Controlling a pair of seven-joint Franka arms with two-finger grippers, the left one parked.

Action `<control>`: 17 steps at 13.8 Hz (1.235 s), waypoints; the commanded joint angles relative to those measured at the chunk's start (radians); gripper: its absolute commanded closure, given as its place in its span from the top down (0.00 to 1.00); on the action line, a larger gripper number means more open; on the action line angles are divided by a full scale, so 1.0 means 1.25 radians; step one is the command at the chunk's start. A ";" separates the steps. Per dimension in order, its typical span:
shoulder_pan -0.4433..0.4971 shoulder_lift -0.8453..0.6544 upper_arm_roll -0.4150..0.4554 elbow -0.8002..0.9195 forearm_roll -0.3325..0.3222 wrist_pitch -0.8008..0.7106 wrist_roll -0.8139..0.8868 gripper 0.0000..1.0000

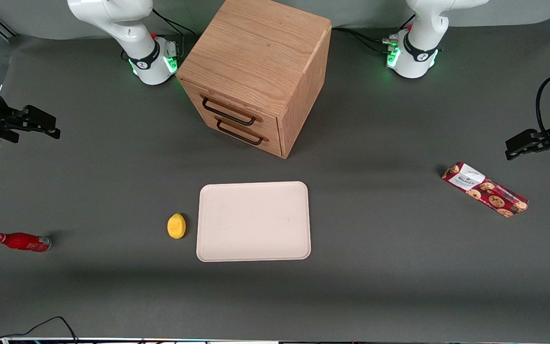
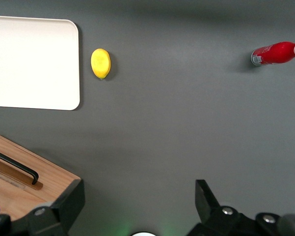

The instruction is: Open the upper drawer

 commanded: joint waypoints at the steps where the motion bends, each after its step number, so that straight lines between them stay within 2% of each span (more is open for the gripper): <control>1: -0.005 0.006 0.002 0.015 -0.006 -0.013 -0.011 1.00; 14: -0.009 0.010 0.004 0.013 -0.005 -0.014 -0.017 1.00; 17: 0.014 0.010 0.005 0.013 -0.004 -0.014 -0.017 1.00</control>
